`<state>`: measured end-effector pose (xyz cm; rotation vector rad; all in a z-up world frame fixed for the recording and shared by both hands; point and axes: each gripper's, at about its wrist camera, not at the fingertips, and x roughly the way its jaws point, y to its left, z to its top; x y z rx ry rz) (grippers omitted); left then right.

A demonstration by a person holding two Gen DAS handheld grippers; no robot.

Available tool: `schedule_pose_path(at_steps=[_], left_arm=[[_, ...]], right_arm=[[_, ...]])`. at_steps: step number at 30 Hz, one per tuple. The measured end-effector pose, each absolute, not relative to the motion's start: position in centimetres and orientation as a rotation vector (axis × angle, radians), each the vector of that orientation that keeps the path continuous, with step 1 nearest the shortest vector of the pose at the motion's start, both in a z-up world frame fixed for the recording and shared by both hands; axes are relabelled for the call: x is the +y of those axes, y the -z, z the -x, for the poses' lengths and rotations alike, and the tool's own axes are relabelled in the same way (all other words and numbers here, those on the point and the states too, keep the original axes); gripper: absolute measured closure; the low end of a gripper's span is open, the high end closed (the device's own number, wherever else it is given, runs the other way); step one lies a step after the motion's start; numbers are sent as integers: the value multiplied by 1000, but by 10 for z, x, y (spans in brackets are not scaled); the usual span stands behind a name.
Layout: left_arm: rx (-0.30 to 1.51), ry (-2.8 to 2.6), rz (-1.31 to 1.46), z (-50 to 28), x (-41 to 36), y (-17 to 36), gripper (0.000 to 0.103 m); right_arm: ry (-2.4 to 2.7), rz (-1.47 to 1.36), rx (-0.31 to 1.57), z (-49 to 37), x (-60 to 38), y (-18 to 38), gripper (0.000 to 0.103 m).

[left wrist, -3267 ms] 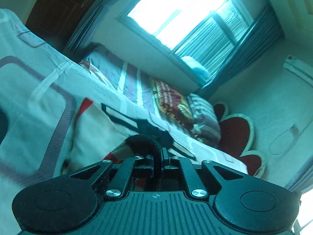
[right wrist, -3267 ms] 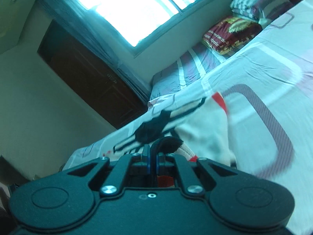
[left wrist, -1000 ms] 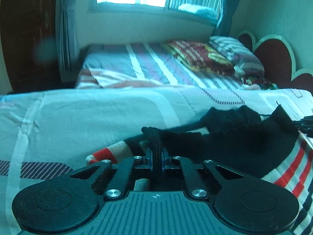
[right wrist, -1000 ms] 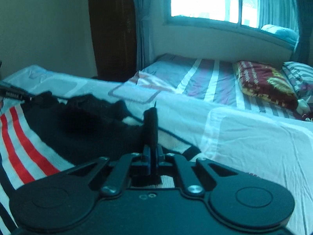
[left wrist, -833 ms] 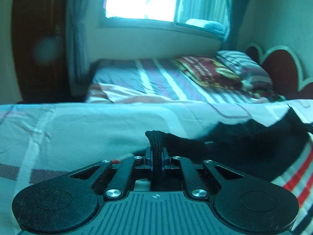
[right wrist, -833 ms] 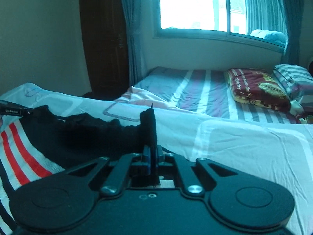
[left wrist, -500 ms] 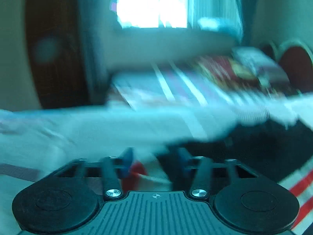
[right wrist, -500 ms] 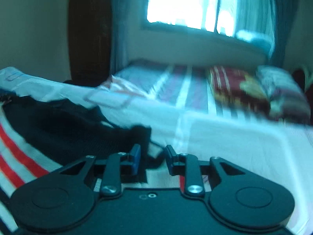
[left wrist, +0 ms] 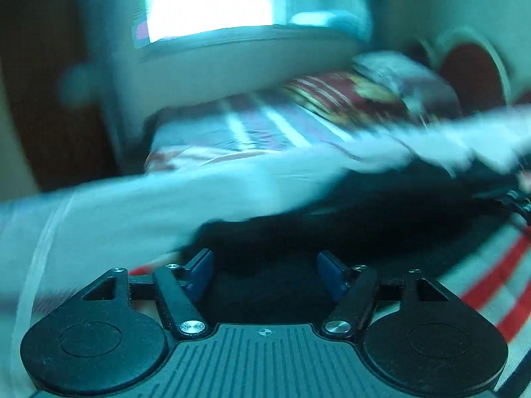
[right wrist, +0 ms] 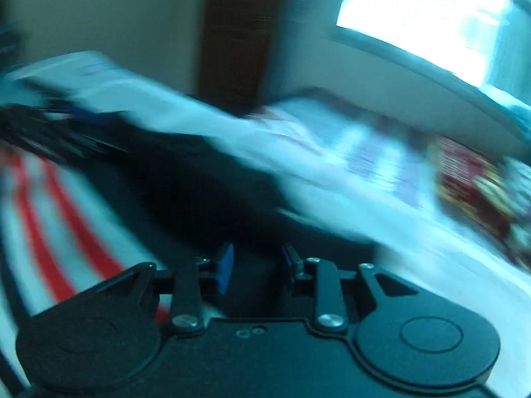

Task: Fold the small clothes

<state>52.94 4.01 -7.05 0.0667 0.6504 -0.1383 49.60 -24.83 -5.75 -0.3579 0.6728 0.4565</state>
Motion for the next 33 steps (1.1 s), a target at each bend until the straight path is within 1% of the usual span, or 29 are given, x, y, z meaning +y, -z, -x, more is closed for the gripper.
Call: schedule_pose_path(at_steps=[3,5,7,8,9,10,11,12,14,15,16,18,19,20,23,25,26,27,29,30,31,33], left_arm=[[662,106,-83,-536,43,74,33],[670,104,-106,-536,40,75,33],[666,85,-71,-534,49,70,33],[649,63,-66,-527,54,64,33],[613,59,-56,-516,61,54,33],[572,64,-40,-502,68,45,33],[544,81,-22,-486,73,37,33],[535,94,-6,-473,74,33,33],[554,167,5,-457,61,35,33],[567,212,-11,-453,45,38,33],[578,255,-37,-452,26,40,33],[589,319,-76,-453,-10,44,32],[615,332,-88,-456,-24,48,32],[643,328,-84,-461,-33,53,32],[688,313,-89,-461,-45,70,32],[666,262,-100,-449,-31,69,32],[657,221,-111,-441,-17,68,30],[646,159,-124,-435,3,69,21],[645,104,-96,-420,46,76,21],[637,102,-56,-414,62,79,20],[664,54,-44,-415,70,82,9],[678,64,40,-420,81,85,9]], right_arm=[[-425,209,691,-502,-298,63,76],[-411,256,681,-498,-289,62,76],[-392,310,674,-491,-281,58,74],[-373,325,660,-485,-280,52,72],[-357,340,633,-476,-281,46,67],[-357,345,612,-467,-284,38,55],[-382,335,606,-457,-289,30,48],[-426,323,597,-445,-292,22,48],[-522,311,600,-432,-282,17,49],[-563,306,621,-430,-268,19,54],[-602,300,638,-430,-254,23,63],[-651,336,673,-431,-221,34,66],[-659,357,684,-434,-206,40,76],[-667,355,694,-436,-197,45,79],[-692,310,699,-438,-187,51,74],[-693,374,683,-432,-191,53,74],[-673,391,688,-430,-201,51,74],[-643,387,700,-429,-217,47,74],[-573,356,724,-426,-266,45,70],[-555,317,736,-426,-290,46,70],[-538,273,749,-428,-308,47,70],[-547,248,747,-429,-313,48,70]])
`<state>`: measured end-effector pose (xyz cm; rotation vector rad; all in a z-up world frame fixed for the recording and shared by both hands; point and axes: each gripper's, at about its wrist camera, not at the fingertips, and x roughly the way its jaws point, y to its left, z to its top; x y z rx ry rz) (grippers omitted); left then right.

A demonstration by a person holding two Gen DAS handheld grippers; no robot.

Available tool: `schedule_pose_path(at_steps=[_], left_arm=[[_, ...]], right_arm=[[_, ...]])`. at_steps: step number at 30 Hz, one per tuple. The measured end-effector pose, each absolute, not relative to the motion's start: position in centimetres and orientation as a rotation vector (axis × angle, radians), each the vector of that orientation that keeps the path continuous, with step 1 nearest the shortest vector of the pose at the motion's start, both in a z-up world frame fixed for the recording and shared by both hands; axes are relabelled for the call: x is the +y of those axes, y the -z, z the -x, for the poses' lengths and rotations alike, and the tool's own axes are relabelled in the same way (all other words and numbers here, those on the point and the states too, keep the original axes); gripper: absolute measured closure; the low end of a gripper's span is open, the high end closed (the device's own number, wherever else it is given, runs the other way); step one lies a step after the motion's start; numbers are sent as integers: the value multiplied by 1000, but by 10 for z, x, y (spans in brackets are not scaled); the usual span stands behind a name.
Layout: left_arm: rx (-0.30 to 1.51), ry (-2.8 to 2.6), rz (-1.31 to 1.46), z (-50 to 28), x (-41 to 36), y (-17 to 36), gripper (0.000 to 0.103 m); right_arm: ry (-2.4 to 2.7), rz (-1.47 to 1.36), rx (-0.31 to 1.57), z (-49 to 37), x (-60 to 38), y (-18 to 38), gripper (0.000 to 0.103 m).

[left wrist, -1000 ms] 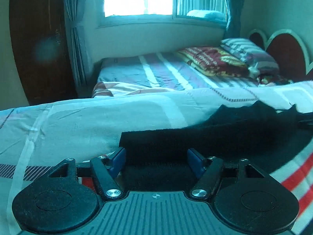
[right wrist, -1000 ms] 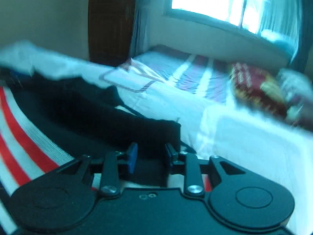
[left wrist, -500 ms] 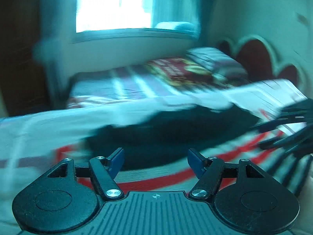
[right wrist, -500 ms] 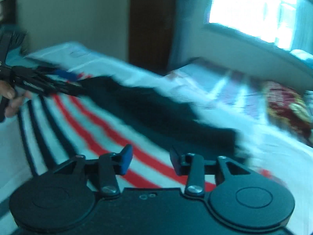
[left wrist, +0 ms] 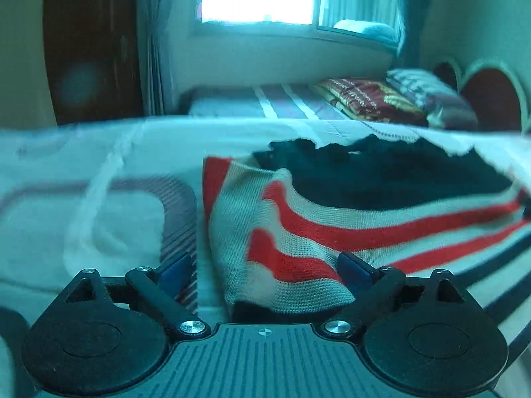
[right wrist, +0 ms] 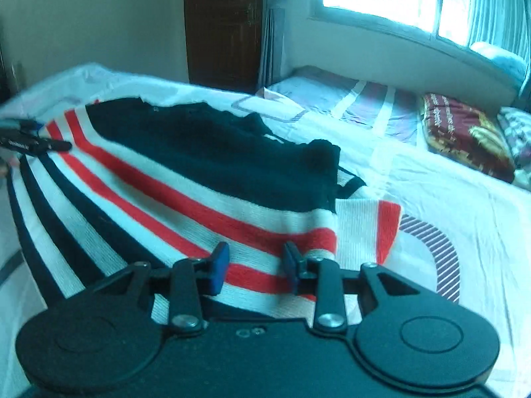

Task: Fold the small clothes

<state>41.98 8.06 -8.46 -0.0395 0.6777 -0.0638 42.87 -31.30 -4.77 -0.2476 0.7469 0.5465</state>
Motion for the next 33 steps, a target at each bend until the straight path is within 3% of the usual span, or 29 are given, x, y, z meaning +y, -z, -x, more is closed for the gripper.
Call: schedule_pose_path(at_steps=[2,8,10,15,23,27,33], left_arm=[[688,52,29,-422,78,82,9],[554,87,-50,-382,37,42,10],[574,163,-107,-383,3,42,10],[691,197,-99,-394,-40,70,10],[670,172,-92,-365,-30,66,10],[649,168,-132,-358,-11,73,9],[662,73,-106,-329,51,81,9]], right_arm=[[-528,333,741,-429,-296,45,70],[-595,249,662,-377,-272,9,66],[-649,238,674,-365,-242,14,70],[-659,231,731,-363,-174,38,68],[-640,219,715,-350,-183,39,69],[-639,365,696,-337,-184,51,68],[-464,391,714,-314,-290,52,68]])
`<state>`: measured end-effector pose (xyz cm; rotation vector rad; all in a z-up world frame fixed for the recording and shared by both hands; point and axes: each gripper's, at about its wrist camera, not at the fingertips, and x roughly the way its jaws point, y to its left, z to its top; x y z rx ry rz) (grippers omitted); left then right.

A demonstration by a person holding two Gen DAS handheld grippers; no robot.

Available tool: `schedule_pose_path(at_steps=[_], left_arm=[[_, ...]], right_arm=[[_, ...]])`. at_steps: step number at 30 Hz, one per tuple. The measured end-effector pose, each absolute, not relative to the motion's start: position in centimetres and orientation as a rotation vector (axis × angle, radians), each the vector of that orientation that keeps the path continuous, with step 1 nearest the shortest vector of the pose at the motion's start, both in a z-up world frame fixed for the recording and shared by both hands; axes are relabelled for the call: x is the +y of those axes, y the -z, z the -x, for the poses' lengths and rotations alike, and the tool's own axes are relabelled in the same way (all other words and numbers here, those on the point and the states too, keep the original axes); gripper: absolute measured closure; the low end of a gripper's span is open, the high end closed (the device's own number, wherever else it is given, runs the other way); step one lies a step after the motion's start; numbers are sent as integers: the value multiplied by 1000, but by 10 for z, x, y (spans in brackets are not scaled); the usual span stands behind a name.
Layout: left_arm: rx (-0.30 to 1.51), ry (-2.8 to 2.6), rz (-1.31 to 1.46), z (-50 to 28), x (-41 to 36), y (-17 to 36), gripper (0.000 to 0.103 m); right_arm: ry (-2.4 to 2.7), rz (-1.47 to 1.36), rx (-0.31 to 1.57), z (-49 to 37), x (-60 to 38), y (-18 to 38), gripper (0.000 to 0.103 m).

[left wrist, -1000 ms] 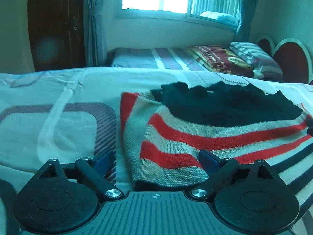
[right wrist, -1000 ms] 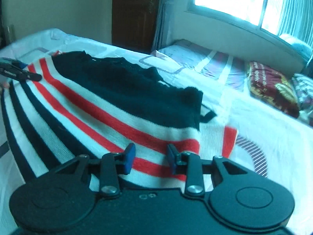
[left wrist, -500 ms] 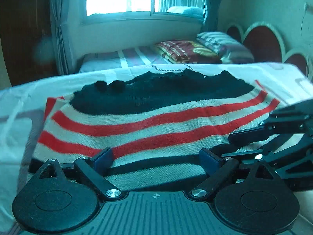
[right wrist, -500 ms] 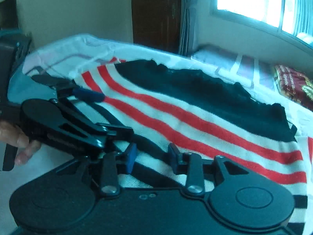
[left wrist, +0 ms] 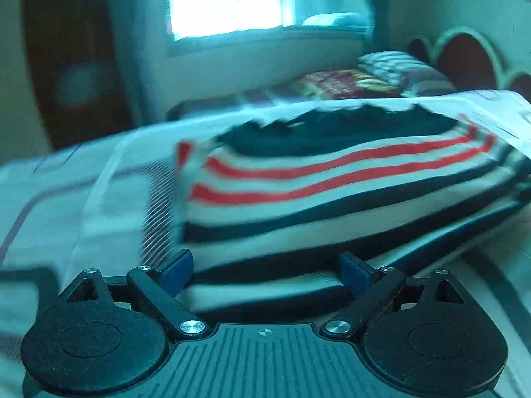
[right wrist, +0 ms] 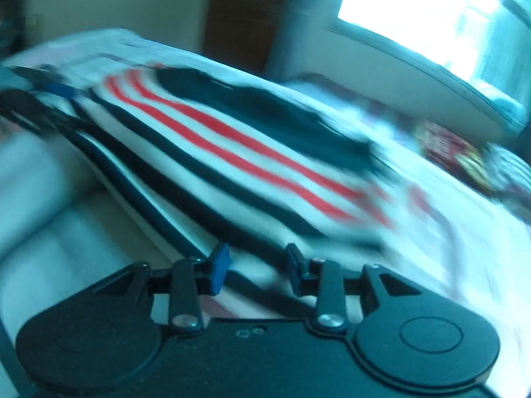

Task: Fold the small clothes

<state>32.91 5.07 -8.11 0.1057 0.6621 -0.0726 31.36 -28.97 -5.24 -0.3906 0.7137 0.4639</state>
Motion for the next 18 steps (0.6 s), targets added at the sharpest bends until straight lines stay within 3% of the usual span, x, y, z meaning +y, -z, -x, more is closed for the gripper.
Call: schedule_pose_path(at_steps=[3,12,18], left_arm=[[683,72,9,-333,68,87,5],[514,99,-5,-321,25,48,5],[677,133,-21,-374,15,75,3]], right_arm=[[-466,216,744,-318,-317,50,69],[-361,242,686,-303,-307,42,72],[-321,177,714,-353,-295,50,81]])
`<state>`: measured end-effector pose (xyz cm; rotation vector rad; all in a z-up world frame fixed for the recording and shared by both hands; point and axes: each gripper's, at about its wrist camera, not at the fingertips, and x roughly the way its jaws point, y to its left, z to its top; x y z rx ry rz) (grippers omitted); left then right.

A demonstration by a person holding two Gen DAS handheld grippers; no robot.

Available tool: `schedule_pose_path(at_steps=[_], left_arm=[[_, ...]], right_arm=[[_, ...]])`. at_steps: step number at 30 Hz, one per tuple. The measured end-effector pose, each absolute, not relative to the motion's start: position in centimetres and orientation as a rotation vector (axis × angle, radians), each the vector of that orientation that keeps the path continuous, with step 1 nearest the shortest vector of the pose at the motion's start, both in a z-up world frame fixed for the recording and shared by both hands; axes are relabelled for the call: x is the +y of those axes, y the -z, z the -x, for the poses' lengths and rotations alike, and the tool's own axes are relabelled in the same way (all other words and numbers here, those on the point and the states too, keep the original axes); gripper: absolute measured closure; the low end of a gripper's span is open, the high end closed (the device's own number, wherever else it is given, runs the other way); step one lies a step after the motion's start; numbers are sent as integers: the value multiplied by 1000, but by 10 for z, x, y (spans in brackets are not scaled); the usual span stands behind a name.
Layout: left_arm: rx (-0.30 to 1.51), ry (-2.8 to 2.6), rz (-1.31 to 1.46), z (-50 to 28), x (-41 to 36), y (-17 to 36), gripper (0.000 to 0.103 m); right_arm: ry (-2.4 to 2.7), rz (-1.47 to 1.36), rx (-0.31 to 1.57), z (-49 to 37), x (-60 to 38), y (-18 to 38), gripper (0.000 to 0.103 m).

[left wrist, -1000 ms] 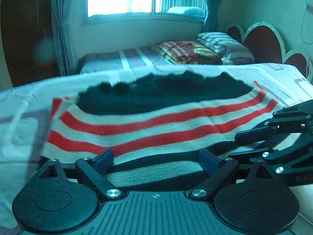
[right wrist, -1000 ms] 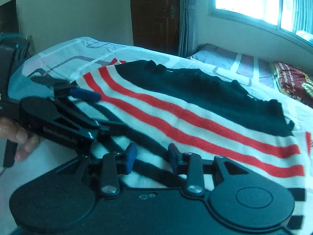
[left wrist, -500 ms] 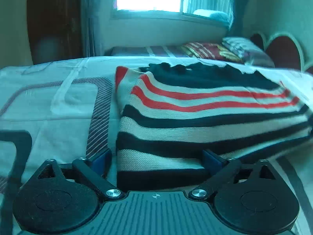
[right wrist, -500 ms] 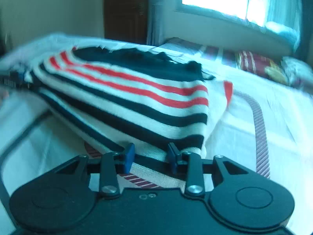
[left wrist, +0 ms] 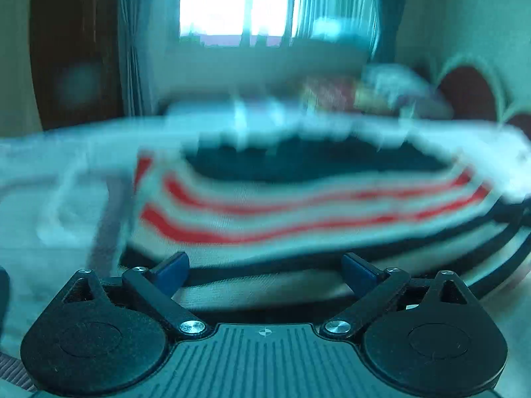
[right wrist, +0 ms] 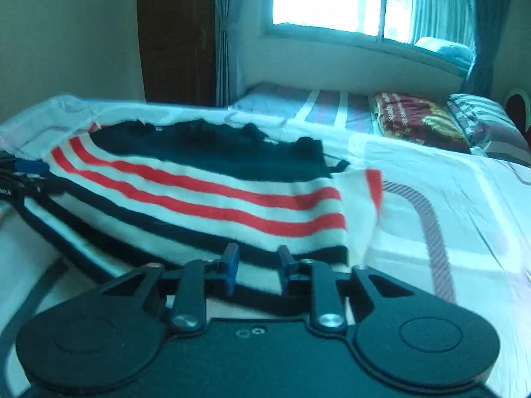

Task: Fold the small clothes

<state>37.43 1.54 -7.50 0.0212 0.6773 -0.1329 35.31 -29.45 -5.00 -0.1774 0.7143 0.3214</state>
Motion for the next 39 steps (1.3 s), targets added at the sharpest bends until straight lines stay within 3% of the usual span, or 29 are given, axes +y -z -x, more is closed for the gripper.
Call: schedule_pose_path(at_steps=[3,6,8,14,17,23,37,39], left_arm=[[693,132,-74,-377,18,70,0],[660,112,-61,-378,28,63,0],[687,73,-42,-390,37,69,0],[732,12,39,-391,62,78,0],[690,-41,53,-367,68,70,0],[731,-100,0,-347,65,77,0],[715,-88,57,-285,57,55,0],[726,-46,172,-278,61,57,8]], right_arm=[[-316,47,748,-360,-322,58,83],[-299,87,755,-361,-317,48,83],[-280,78,730,-371,-315,44,78],[-299,53,755,-380,-327,50,82],[-271,19,679,-366,-327,29,70],[-243,57,752,-356,-322,53,74],[-281,26,704,-302,-297,9,72],[-289,10,707,-296,-293,9,72]])
